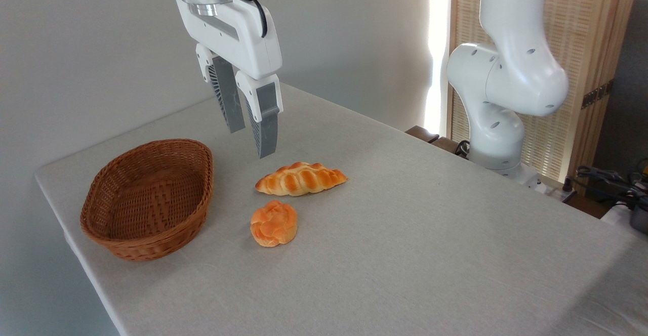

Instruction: Put bread into the basket

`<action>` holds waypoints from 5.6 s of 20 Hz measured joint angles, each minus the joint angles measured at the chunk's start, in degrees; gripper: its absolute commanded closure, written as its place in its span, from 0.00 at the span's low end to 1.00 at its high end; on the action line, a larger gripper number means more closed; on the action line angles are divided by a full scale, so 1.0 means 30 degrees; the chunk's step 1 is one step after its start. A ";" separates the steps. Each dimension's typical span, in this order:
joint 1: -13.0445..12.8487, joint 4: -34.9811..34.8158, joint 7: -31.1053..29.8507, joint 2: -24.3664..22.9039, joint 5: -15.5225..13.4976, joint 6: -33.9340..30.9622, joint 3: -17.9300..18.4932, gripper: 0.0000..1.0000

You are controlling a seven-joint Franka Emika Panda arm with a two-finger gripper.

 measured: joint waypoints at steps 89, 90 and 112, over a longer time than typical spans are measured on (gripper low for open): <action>-0.2023 -0.3821 0.0128 0.2891 -1.0051 1.1661 -0.3468 0.41; -0.2044 -0.3808 -0.0358 0.3151 -1.0071 1.2233 -0.3771 0.26; -0.1839 -0.3401 0.0579 0.3807 -0.8415 1.2601 -0.5103 0.00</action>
